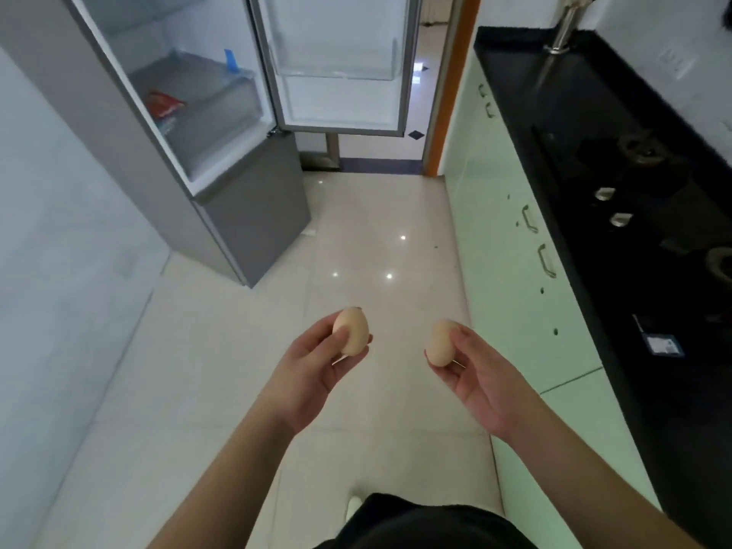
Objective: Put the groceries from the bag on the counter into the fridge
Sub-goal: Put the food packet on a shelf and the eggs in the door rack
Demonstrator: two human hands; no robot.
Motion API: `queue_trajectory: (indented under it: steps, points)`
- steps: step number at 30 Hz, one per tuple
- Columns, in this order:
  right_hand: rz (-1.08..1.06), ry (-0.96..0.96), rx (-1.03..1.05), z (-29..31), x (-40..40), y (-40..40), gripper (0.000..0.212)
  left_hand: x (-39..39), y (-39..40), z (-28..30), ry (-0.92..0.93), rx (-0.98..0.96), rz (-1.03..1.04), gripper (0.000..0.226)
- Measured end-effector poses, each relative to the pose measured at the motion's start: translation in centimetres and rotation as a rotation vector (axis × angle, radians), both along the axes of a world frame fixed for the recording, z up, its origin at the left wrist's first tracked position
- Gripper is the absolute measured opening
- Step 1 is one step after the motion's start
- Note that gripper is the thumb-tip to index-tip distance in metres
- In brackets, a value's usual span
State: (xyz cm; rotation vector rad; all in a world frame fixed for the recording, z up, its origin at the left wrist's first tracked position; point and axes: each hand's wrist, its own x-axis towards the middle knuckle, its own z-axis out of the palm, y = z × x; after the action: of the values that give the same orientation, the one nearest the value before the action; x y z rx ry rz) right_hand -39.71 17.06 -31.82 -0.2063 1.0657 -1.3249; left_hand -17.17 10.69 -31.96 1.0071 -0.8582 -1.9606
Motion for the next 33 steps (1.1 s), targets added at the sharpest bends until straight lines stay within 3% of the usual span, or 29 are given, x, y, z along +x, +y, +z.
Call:
queue_trajectory:
  steps: [7,17,24,33]
  points:
    - [0.075,0.012,0.004,0.0,2.1,-5.6,0.030,2.8,-3.1,0.0,0.016,0.019,0.138,0.044]
    - [0.125,-0.051,0.031,-1.5,-1.9,-15.9,0.024,-2.1,-11.3,0.5,-0.108,0.031,0.180,0.048]
    - [0.214,-0.027,0.002,-0.5,-5.5,-24.5,0.030,-5.6,-18.9,2.3,-0.108,0.018,0.239,0.046]
    - [0.268,-0.012,-0.032,0.8,-4.4,-33.4,0.040,-6.1,-26.6,3.4,-0.032,0.001,0.344,0.048]
